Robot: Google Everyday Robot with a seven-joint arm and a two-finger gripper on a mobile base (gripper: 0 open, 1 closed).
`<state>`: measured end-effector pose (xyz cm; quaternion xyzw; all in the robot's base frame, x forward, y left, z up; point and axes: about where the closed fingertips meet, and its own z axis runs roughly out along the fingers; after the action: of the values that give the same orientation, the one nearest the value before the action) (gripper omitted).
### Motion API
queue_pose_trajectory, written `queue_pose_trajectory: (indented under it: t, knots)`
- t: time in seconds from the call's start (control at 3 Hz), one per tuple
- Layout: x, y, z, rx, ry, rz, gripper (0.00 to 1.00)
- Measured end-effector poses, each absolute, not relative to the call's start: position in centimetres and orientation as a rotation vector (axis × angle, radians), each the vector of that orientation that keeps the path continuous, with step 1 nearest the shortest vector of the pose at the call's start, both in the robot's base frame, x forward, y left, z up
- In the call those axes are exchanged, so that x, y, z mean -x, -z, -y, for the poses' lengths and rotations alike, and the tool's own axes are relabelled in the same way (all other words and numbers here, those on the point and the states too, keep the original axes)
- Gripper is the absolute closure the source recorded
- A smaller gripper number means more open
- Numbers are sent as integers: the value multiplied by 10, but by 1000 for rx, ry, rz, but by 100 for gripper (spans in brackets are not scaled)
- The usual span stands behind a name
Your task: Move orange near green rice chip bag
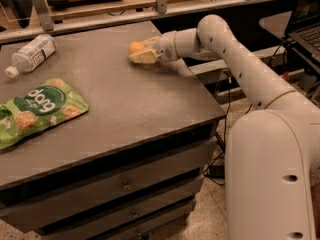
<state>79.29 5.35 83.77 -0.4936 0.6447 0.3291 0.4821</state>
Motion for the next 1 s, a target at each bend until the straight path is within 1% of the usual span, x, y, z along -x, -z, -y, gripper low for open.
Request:
queue_pose_trajectory:
  t: [0.33,0.67,1.0]
  knots:
    - [-777,-843,-57,1265,-845,-1576,95]
    - [-741,-853,-60,1355,-900,-1579,100]
    - [-736,-851,-63,1368,-911,-1581,100]
